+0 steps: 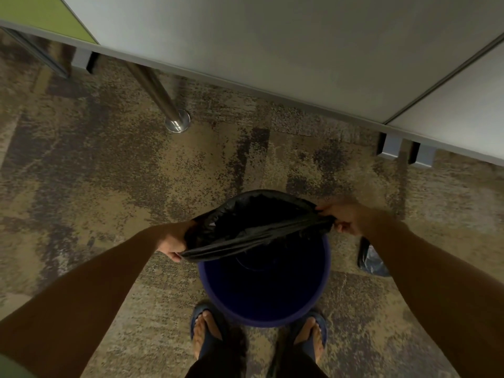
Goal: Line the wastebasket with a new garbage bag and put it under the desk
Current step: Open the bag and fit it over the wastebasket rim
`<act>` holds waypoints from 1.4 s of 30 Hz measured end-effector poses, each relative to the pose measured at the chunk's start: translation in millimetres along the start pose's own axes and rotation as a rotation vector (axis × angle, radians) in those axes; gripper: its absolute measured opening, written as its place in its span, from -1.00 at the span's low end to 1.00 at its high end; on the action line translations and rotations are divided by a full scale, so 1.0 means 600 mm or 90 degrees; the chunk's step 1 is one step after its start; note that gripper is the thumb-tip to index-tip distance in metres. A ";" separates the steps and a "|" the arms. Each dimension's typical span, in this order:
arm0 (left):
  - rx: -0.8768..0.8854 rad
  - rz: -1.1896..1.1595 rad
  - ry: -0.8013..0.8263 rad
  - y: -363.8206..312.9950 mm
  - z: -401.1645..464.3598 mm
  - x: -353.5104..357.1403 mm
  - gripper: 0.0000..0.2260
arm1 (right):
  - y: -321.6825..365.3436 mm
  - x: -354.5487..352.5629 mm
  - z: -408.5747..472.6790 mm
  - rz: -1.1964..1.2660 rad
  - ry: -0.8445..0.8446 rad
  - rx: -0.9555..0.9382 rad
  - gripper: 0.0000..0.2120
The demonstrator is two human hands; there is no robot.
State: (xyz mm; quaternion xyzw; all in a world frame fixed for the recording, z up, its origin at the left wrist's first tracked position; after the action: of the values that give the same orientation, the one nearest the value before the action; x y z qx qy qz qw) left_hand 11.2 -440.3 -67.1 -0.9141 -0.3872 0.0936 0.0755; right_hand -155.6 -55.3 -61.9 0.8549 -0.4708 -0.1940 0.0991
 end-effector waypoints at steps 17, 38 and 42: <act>0.321 -0.390 -0.277 0.031 -0.055 0.209 -0.02 | -0.214 0.030 -0.078 0.114 -0.123 -0.120 -0.86; -0.232 -0.935 -0.241 0.027 -0.042 0.377 -0.93 | -0.269 0.071 -0.145 0.472 0.029 -0.018 -0.89; -0.317 -0.919 -0.232 0.035 -0.044 0.377 -0.86 | -0.299 0.078 -0.143 0.433 -0.023 0.004 -0.85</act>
State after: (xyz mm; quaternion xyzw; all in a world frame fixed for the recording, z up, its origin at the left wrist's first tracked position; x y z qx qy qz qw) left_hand 186.1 -293.2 -71.2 -0.3968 -0.9012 0.0805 -0.1544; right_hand 40.9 0.6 -58.9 0.6458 -0.7311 -0.1636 0.1471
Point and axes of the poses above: each hand's wrist, its own z-axis towards the middle knuckle, its own x-axis out of the palm, y = z × x, the point moved 1 cm from there along z, towards the middle knuckle, and after that the axes turned 7 degrees about -x, right-handed, at the moved point
